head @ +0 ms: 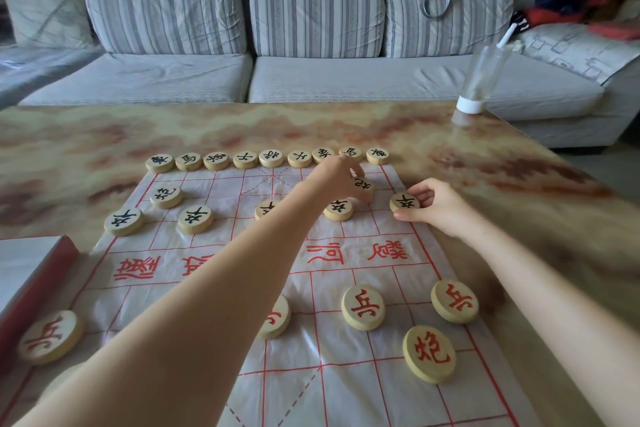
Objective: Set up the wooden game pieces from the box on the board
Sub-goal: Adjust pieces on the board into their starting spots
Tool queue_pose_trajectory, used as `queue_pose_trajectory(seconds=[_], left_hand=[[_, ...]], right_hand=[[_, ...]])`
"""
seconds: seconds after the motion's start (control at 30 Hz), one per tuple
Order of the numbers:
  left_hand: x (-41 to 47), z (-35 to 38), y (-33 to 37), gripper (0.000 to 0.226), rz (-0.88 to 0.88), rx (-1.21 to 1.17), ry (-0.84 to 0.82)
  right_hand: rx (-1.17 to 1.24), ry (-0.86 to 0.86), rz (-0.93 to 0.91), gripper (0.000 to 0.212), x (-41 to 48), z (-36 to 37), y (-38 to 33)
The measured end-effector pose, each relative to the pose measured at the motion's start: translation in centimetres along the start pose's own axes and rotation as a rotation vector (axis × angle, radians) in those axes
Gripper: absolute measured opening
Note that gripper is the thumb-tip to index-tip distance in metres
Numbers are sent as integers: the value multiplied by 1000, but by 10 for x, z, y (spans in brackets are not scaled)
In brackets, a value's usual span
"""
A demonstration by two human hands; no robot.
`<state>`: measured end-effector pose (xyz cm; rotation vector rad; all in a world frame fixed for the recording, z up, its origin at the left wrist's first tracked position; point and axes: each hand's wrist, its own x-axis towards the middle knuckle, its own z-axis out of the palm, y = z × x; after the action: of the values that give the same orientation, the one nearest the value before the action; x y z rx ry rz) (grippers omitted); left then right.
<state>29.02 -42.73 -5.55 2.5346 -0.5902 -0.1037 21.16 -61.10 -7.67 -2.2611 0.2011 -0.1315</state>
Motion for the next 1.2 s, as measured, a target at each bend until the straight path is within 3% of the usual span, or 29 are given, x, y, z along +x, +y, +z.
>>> queue_pose_trajectory(seconds=[0.27, 0.57, 0.83, 1.2], left_hand=[[0, 9, 9, 60, -115, 27, 93], [-1, 2, 5, 70, -40, 80, 25], [-1, 3, 5, 44, -20, 129, 13], [-5, 6, 4, 51, -76, 52, 58]], right_hand=[[40, -3, -21, 52, -3, 0, 0], [61, -36, -24, 57, -7, -2, -1], [-1, -47, -54, 50, -9, -3, -2], [-38, -30, -89, 53, -9, -3, 1]])
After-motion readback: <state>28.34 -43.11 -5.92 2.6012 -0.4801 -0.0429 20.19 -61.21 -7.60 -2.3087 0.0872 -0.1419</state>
